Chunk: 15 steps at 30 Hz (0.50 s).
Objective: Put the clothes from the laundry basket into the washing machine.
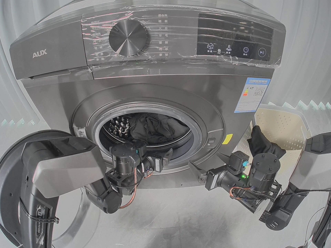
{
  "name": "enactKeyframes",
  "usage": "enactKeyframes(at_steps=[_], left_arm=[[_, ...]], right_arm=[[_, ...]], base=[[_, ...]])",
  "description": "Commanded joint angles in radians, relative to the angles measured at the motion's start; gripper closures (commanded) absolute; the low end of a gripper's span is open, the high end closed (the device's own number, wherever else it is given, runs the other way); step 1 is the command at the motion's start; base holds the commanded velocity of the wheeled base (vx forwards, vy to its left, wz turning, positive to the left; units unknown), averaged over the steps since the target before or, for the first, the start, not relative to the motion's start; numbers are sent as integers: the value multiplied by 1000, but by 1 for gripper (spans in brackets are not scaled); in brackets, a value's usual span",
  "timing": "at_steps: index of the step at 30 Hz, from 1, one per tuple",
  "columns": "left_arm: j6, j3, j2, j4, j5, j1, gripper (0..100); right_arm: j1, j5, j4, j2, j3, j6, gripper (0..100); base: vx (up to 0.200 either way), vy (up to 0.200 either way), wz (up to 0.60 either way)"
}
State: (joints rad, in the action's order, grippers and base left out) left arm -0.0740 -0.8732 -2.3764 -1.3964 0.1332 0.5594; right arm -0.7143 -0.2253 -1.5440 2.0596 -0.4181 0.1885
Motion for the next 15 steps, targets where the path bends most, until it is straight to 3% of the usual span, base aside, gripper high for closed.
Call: enactKeyframes(at_steps=[1, 7, 11, 13, 15], left_arm=[[-16, 169, 157, -38, 25, 65, 0], [-78, 378, 381, -70, 28, 108, 0], [-85, 497, 482, -82, 29, 114, 0], [-70, 537, 529, -95, 68, 105, 0], [-87, 585, 591, -130, 115, 116, 0]], right_arm=[[10, 0, -1, -12, 22, -4, 0], [15, -9, 1, -116, 71, -15, 0], [13, -51, 2, -170, 102, -37, 0], [13, -74, 2, -203, 134, -50, 0], [13, -91, 4, -253, 177, -66, 0]], base=[[0, 0, 0], [0, 0, 0], [0, 0, 0], [0, 0, 0], [0, 0, 0]])
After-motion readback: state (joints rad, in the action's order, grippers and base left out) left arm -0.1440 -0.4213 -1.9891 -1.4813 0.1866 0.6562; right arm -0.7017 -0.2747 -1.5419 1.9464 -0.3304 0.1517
